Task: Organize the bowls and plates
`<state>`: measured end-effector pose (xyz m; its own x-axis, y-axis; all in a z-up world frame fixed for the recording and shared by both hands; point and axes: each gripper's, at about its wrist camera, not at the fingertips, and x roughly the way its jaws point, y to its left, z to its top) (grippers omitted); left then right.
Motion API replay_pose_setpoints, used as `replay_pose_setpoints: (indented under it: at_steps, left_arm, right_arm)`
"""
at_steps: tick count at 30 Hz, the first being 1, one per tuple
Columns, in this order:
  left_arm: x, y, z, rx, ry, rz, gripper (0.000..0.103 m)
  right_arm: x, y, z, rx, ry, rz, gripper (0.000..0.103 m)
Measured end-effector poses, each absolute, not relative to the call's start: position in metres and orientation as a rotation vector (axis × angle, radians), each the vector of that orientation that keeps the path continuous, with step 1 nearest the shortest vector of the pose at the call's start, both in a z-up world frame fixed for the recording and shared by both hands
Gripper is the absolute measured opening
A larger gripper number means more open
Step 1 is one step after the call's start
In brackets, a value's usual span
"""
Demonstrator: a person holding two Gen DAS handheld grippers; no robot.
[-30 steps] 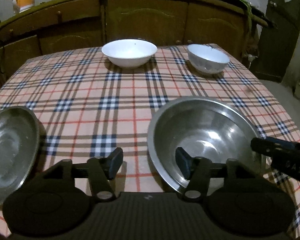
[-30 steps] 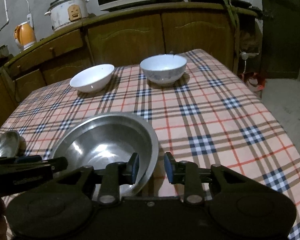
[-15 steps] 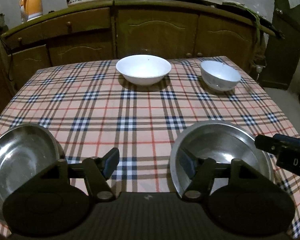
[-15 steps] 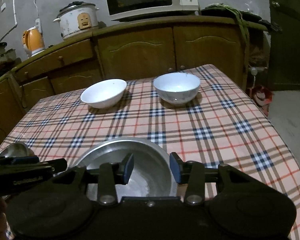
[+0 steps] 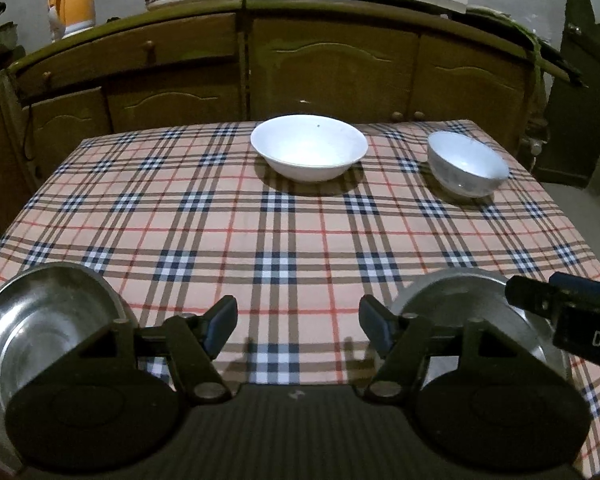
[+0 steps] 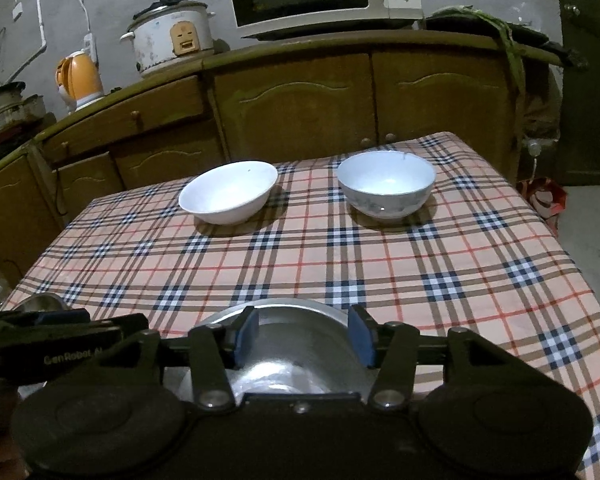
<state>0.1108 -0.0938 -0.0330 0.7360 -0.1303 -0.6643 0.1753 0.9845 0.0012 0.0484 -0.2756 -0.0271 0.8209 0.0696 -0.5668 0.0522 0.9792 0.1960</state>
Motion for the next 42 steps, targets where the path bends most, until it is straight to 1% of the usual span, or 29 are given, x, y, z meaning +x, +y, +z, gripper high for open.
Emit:
replay_pose_setpoints:
  at_steps: [7,10,16,20,27,35,39,41,42]
  left_arm:
    - [0.13,-0.085,-0.032,0.053,0.724,-0.142,0.072]
    - [0.143,-0.082,-0.029,0.048,0.718,-0.127,0.073]
    - [0.183,-0.075,-0.017,0.054,0.684,-0.083,0.075]
    - [0.215,-0.073,-0.011,0.062,0.672,-0.061,0.077]
    - [0.267,-0.078,-0.013,0.078,0.681,-0.065,0.078]
    - [0.319,-0.08,-0.028,0.058,0.726,-0.055,0.078]
    - [0.337,-0.08,-0.037,0.049,0.752,-0.067,0.071]
    - [0.343,-0.083,-0.041,0.066,0.761,-0.075,0.057]
    - [0.346,-0.084,-0.044,0.072,0.769,-0.084,0.053]
  right_arm:
    - [0.067,-0.273,-0.027,0.209,0.612,0.029,0.068]
    - [0.081,-0.273,-0.024,0.214,0.613,0.036,0.069]
    - [0.122,-0.272,-0.013,0.217,0.602,0.055,0.073]
    - [0.157,-0.271,-0.006,0.211,0.586,0.066,0.08]
    - [0.227,-0.268,-0.007,0.217,0.615,0.063,0.08]
    - [0.294,-0.263,-0.033,0.272,0.703,0.068,0.08]
    - [0.31,-0.264,-0.045,0.29,0.716,0.066,0.08]
    - [0.316,-0.262,-0.05,0.283,0.723,0.07,0.08]
    - [0.319,-0.261,-0.052,0.285,0.729,0.076,0.079]
